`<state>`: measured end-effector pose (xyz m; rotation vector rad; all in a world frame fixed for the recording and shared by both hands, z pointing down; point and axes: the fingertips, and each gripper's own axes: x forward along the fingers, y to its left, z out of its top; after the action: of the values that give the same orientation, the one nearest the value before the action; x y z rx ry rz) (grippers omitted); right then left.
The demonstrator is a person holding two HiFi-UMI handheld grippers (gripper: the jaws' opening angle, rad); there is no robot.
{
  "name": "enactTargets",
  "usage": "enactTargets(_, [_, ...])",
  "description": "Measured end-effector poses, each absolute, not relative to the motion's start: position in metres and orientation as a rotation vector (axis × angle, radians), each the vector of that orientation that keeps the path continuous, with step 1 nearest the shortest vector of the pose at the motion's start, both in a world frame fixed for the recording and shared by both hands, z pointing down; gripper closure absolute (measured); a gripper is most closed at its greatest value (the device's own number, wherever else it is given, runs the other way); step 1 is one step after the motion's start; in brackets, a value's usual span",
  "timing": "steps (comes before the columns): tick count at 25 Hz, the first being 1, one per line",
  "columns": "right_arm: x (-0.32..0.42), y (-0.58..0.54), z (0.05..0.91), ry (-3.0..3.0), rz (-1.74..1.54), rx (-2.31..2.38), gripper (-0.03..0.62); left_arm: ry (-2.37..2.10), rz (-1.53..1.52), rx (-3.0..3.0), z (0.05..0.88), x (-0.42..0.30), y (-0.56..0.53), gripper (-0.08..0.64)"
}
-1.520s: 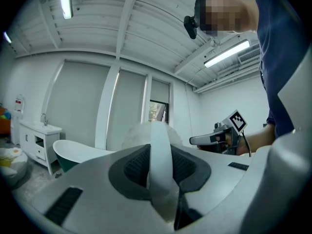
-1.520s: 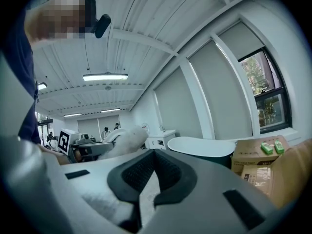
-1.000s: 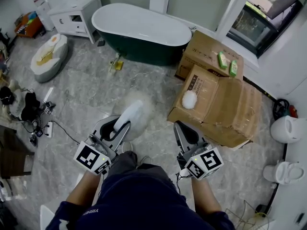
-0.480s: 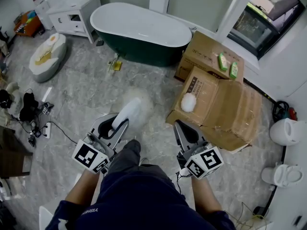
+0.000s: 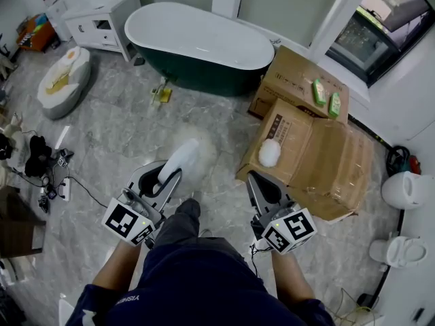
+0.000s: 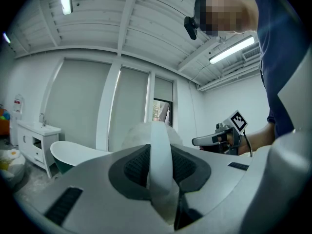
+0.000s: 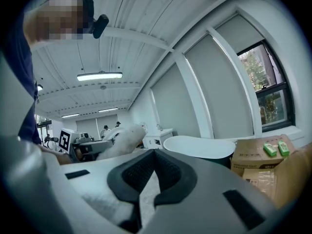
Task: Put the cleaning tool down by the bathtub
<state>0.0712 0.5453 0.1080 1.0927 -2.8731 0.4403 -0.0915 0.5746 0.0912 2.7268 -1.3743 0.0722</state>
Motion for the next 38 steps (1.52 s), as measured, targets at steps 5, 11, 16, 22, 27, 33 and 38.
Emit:
enactTargets(5, [0.052,0.509,0.112,-2.853,0.456,1.11,0.588,-1.344,0.069,2.725,0.096,-0.11,0.534,0.453])
enactTargets(11, [0.03,0.46,0.114,-2.829,0.468,1.158,0.588,-1.301,0.067,2.732,0.1,-0.133,0.482,0.453])
enactTargets(16, [0.005,0.419,0.109,-2.823,0.465,1.176,0.588,-1.274,0.065,2.741,0.097,-0.156,0.438,0.454])
enactTargets(22, [-0.025,0.372,0.108,-2.813,0.474,1.183,0.588,-1.256,0.065,2.739,0.098,-0.184,0.39,0.454])
enactTargets(27, [-0.048,0.337,0.11,-2.798,0.484,1.189,0.588,-1.245,0.065,2.732,0.099,-0.208,0.355,0.454])
enactTargets(33, [-0.069,0.304,0.109,-2.792,0.483,1.207,0.588,-1.231,0.062,2.739,0.1,-0.23,0.321,0.454])
enactTargets(38, [-0.073,0.283,0.107,-2.784,0.469,1.227,0.588,-1.223,0.053,2.741,0.101,-0.237,0.3,0.454])
